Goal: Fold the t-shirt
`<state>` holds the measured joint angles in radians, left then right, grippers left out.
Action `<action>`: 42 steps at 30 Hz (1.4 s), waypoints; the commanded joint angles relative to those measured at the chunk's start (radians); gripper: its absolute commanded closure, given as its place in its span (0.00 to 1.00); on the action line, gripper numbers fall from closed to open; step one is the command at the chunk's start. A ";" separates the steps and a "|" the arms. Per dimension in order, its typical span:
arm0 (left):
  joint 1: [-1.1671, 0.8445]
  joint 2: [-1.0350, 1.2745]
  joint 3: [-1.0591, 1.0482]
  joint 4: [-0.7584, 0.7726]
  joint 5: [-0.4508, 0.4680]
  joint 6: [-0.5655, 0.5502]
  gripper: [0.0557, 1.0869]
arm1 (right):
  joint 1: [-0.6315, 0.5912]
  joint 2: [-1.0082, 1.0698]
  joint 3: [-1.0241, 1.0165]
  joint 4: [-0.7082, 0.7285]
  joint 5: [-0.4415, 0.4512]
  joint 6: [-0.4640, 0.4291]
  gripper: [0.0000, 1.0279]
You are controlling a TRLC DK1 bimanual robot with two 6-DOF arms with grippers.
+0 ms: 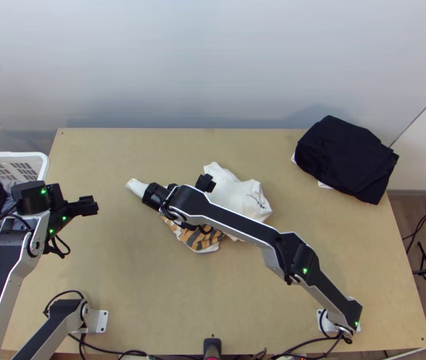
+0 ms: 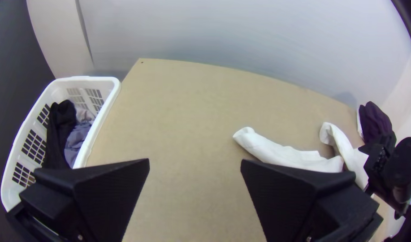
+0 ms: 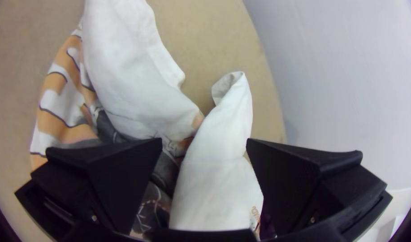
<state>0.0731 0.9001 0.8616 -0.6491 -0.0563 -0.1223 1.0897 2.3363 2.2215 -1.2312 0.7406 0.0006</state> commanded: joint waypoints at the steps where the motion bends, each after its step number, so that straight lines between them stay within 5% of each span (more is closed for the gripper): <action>1: 0.005 -0.001 -0.006 -0.006 0.000 0.004 0.04 | -0.014 0.024 0.006 -0.008 0.046 -0.014 0.16; 7: 0.005 0.010 -0.004 0.000 0.000 0.004 0.04 | -0.028 0.024 0.018 -0.039 0.069 0.022 0.17; 10: 0.005 0.014 -0.001 0.002 0.001 0.003 0.04 | -0.036 0.024 0.024 -0.051 0.077 0.039 0.37; 16: 0.001 0.017 -0.001 0.003 0.001 0.001 0.04 | -0.036 0.023 0.024 -0.090 0.075 0.070 0.42; 19: 0.001 0.017 -0.003 0.003 0.000 0.001 0.04 | -0.037 0.023 0.015 -0.103 0.074 0.078 0.69; 28: 0.004 0.016 -0.009 -0.001 0.000 0.001 0.04 | -0.042 0.054 0.026 -0.179 0.079 0.076 0.82; 29: 0.004 0.014 -0.010 -0.001 0.000 0.001 0.04 | -0.045 0.057 0.029 -0.179 0.077 0.079 0.98; 36: 0.005 0.014 -0.016 -0.001 0.000 0.000 0.04 | -0.070 -0.008 0.064 -0.194 0.069 0.184 0.97; 42: -0.001 0.017 -0.015 -0.001 0.000 0.000 0.04 | -0.175 -0.183 0.079 -0.179 -0.102 0.268 0.97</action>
<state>0.0776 0.9142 0.8474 -0.6495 -0.0566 -0.1226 1.0019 2.2955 2.2826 -1.4166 0.7643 0.1860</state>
